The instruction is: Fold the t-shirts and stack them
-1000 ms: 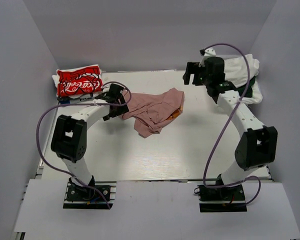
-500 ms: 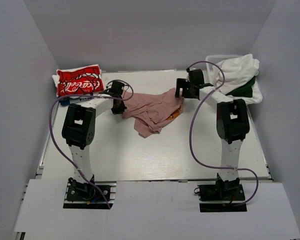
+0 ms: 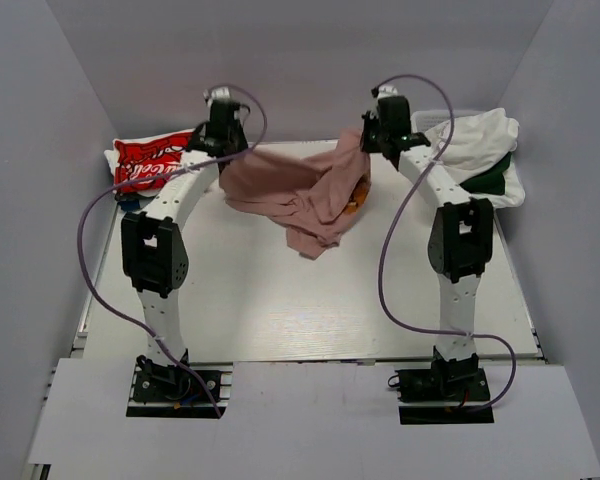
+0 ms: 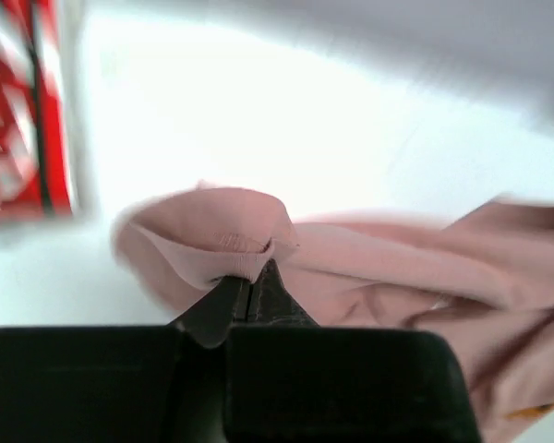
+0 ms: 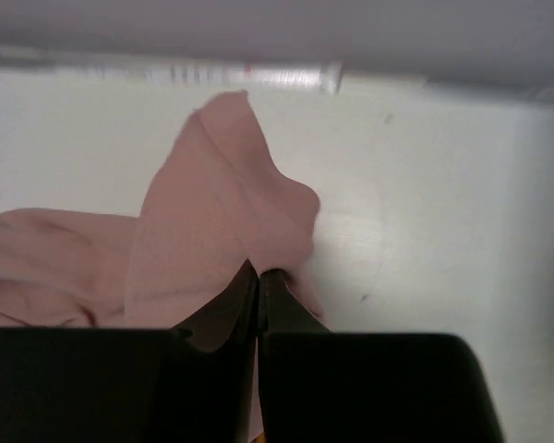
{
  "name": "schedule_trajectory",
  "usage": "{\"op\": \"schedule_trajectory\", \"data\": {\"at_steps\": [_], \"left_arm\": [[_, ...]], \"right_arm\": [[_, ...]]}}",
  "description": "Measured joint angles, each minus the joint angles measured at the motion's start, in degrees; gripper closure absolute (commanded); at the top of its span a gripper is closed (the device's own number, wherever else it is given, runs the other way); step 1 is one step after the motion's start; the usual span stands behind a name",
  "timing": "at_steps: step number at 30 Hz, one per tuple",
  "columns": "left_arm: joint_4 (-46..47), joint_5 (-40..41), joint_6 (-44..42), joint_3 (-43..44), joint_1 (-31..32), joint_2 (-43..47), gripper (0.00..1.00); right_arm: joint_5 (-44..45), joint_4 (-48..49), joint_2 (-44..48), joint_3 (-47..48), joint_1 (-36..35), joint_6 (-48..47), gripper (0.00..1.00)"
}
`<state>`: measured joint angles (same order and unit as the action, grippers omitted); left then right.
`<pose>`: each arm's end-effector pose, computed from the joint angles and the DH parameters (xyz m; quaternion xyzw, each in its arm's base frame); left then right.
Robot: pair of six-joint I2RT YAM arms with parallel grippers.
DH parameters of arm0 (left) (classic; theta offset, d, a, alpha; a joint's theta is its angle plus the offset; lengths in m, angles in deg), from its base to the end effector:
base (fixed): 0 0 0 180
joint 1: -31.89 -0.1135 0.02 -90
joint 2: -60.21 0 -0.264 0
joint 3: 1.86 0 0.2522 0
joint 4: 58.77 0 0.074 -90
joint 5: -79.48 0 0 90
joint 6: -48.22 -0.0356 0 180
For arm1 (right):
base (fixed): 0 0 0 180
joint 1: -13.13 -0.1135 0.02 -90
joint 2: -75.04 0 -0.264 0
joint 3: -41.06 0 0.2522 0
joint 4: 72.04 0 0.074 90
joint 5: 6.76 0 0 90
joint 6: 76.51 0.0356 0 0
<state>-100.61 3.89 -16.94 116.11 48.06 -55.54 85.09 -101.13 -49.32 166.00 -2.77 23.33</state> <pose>0.4541 -0.1225 0.2919 -0.1211 0.8912 -0.0416 0.4353 0.4980 0.1407 0.2817 -0.0372 0.8586 0.1003 0.5014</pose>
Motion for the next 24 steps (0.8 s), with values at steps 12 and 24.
{"op": "schedule_trajectory", "data": {"at_steps": [12, 24], "left_arm": [[5.7, 9.4, -4.4, 1.1, -0.2, 28.9, 1.0], [-7.1, 17.5, 12.9, -42.9, -1.0, 42.8, 0.0]], "right_arm": [[-0.9, 5.5, 46.1, -12.8, -1.1, -9.5, 1.0], [-7.4, -4.1, 65.5, -66.7, -2.8, 1.4, 0.1]]}}
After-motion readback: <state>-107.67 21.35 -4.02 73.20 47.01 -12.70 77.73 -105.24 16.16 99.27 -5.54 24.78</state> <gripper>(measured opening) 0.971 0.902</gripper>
